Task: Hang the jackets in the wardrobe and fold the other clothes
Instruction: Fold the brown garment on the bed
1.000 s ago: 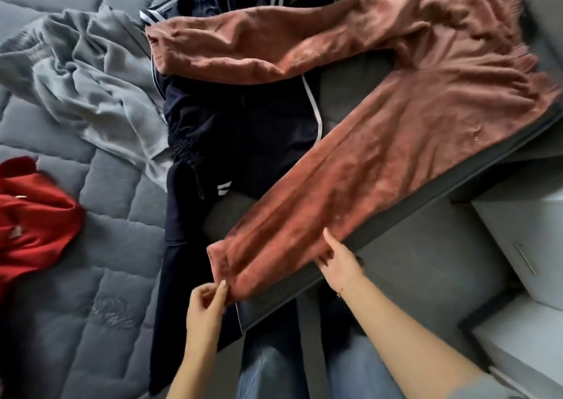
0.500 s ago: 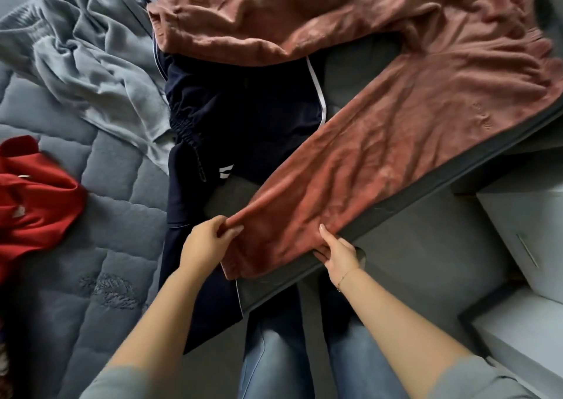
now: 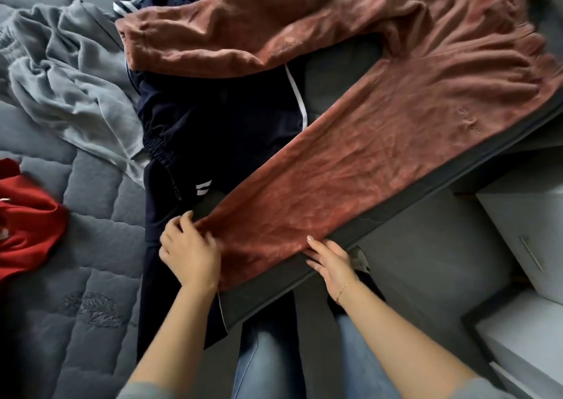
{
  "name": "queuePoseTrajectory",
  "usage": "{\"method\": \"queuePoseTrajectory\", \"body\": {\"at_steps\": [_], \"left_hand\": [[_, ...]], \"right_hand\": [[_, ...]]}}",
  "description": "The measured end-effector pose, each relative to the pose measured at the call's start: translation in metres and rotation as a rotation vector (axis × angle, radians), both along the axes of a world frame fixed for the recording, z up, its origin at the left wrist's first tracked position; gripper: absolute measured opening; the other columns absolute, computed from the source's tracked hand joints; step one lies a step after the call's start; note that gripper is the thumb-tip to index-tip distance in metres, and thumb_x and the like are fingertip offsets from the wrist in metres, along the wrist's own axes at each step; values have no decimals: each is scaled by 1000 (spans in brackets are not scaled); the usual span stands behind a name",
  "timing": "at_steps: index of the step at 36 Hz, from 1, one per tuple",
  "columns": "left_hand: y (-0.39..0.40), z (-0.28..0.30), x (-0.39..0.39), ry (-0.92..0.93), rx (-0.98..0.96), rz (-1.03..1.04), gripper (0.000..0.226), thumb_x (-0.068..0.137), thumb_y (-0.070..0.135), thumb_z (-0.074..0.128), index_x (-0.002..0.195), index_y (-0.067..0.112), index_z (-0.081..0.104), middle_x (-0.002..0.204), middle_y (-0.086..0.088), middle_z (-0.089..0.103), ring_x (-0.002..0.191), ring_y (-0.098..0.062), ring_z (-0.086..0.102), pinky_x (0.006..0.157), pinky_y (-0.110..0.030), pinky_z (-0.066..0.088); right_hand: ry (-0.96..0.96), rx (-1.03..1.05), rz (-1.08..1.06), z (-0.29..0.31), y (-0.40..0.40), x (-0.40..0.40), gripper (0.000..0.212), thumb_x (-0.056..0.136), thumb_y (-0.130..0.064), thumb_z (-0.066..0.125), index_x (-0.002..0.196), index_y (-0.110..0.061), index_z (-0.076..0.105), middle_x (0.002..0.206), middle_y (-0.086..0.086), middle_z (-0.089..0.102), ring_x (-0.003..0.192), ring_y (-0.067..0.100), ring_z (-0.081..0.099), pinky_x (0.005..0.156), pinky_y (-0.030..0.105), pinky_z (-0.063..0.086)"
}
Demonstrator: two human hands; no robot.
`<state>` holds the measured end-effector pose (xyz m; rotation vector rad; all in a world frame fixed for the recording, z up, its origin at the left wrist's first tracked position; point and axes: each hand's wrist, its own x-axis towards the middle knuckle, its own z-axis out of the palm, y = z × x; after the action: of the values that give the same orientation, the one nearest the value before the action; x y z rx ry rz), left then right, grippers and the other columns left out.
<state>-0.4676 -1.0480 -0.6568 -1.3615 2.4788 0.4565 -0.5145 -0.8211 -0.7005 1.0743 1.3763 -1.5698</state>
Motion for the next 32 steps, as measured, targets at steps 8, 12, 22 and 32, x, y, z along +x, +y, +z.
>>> {"method": "queuePoseTrajectory", "body": {"at_steps": [8,12,22,32], "left_hand": [[136,12,-86,159,338,-381,50,85,15,62,134,13,52,146,-9,40,134,-28,37,105,-39,33],[192,5,-157,215,392,-447,48,86,12,60,134,14,52,146,-8,40,136,-25,33,105,-38,33],[337,-27,-334,186,395,-609,59,88,18,61,143,27,42,160,-6,18,148,-27,13,118,-42,18],[426,-65,-436,65,398,-703,65,95,46,49,150,44,15,161,-2,-15,147,-25,-16,114,-57,-6]], "right_hand": [[-19,-53,-283,-4,77,-94,48,94,-21,59,139,-11,45,141,10,49,127,26,49,91,35,45],[32,-95,-300,-7,133,-163,37,96,-25,56,132,-17,52,136,7,54,111,18,57,92,33,44],[86,-64,-418,-8,280,-381,39,90,-37,63,122,-16,62,125,7,64,103,18,64,84,29,52],[136,345,-303,-1,354,-494,39,76,-53,73,77,-18,57,102,4,65,90,21,62,85,35,54]]}}
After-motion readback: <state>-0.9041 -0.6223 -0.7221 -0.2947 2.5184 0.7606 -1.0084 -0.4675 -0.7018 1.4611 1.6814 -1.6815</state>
